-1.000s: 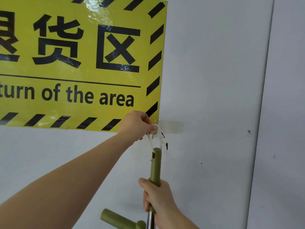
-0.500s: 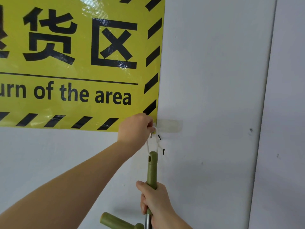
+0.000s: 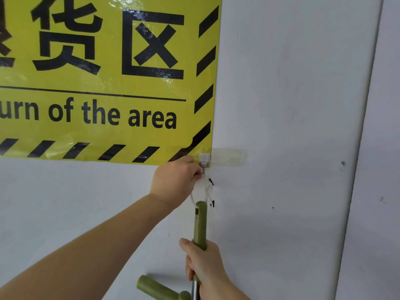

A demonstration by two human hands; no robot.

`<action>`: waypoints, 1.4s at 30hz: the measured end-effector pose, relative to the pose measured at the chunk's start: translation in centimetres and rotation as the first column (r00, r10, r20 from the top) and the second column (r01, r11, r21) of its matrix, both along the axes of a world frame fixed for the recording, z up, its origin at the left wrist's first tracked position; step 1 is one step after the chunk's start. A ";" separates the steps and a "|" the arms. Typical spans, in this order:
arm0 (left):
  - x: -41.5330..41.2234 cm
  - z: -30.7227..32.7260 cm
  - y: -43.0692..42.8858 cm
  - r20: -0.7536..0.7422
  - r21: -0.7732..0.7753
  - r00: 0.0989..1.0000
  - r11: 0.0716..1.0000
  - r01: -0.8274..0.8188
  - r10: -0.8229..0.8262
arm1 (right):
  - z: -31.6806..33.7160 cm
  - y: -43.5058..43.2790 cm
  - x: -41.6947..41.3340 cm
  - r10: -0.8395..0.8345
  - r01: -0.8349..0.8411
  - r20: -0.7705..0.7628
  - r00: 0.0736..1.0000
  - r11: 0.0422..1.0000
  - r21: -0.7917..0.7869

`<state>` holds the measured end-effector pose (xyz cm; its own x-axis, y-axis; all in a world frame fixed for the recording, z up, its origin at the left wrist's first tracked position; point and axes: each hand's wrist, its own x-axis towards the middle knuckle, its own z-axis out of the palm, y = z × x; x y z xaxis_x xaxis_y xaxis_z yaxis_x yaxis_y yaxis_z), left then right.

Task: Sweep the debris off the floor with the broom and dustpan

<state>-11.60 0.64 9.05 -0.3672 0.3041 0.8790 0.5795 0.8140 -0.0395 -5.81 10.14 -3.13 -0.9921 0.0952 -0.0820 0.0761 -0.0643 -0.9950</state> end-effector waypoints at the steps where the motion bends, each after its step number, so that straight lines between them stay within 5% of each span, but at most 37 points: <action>1: 0.1 -0.2 0.0 0.012 0.004 1.000 1.000 -0.005 0.005 | -0.2 -0.1 0.0 0.000 0.000 0.003 1.000 1.000 -0.005; 13: 1.4 -2.1 0.6 0.155 0.134 0.987 0.989 -0.056 0.035 | -2.6 -0.4 -0.2 0.030 -0.029 0.038 0.999 0.999 -0.023; 26: 2.5 -3.2 0.5 0.345 0.100 0.929 0.980 -0.174 0.130 | -3.0 0.0 -0.3 0.081 -0.075 0.109 0.991 0.995 -0.059; 34: 3.0 -4.3 0.2 0.430 0.071 0.894 0.982 -0.176 0.129 | -3.2 0.2 -0.2 0.082 -0.087 0.072 0.994 0.994 0.064; 42: 4.1 -5.6 0.6 0.569 0.210 0.821 0.955 -0.209 0.055 | -3.1 0.3 0.2 0.041 -0.051 0.091 0.995 0.993 0.106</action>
